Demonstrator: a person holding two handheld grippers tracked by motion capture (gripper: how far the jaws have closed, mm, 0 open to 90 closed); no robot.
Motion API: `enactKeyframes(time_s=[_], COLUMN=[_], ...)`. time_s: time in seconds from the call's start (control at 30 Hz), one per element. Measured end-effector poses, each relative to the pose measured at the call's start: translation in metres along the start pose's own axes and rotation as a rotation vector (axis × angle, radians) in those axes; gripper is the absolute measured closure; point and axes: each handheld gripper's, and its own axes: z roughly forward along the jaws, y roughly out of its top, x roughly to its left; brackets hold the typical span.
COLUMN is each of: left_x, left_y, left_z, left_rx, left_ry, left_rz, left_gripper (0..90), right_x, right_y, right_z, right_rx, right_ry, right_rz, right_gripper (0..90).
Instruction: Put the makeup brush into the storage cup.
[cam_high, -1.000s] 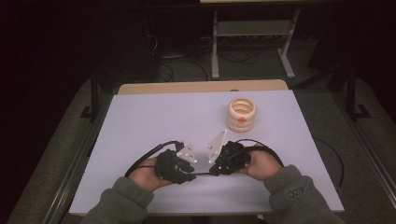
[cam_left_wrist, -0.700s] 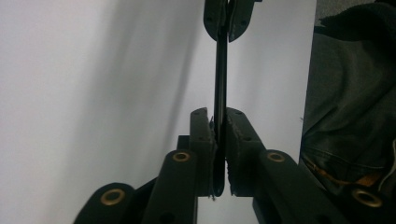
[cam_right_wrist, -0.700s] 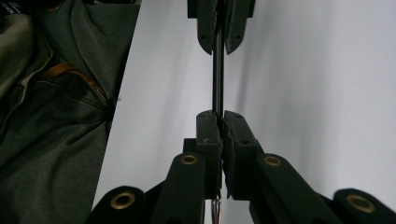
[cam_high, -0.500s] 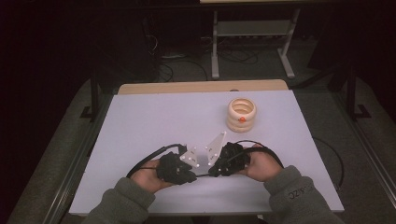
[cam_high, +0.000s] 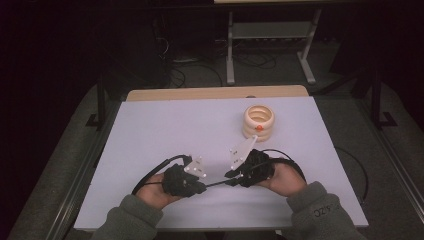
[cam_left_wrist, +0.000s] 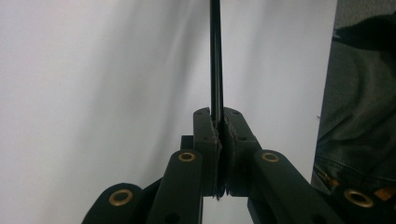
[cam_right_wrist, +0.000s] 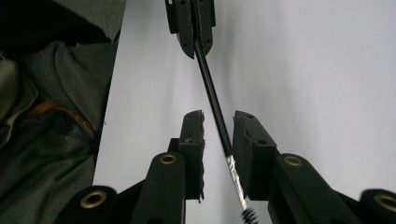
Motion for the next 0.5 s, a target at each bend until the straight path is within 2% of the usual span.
enactKeyframes(time_s=[0.13, 0.33, 0.5], left_x=[0.003, 0.006, 0.009], left_y=[-0.005, -0.008, -0.010], left_z=[-0.001, -0.004, -0.008], left_rx=[-0.028, -0.061, -0.098], left_ry=[0.022, 0.046, 0.070], left_rz=[-0.038, -0.076, -0.118], left_gripper=[85.5, 85.5, 85.4], right_x=[0.000, -0.001, -0.005], right_y=[-0.007, -0.015, -0.022], right_z=[-0.002, 0.000, 0.002], right_rx=[-0.038, -0.042, -0.053], right_ry=[-0.008, -0.028, -0.047], right_rz=[0.045, 0.083, 0.141], right_gripper=[70.8, 69.6, 68.7])
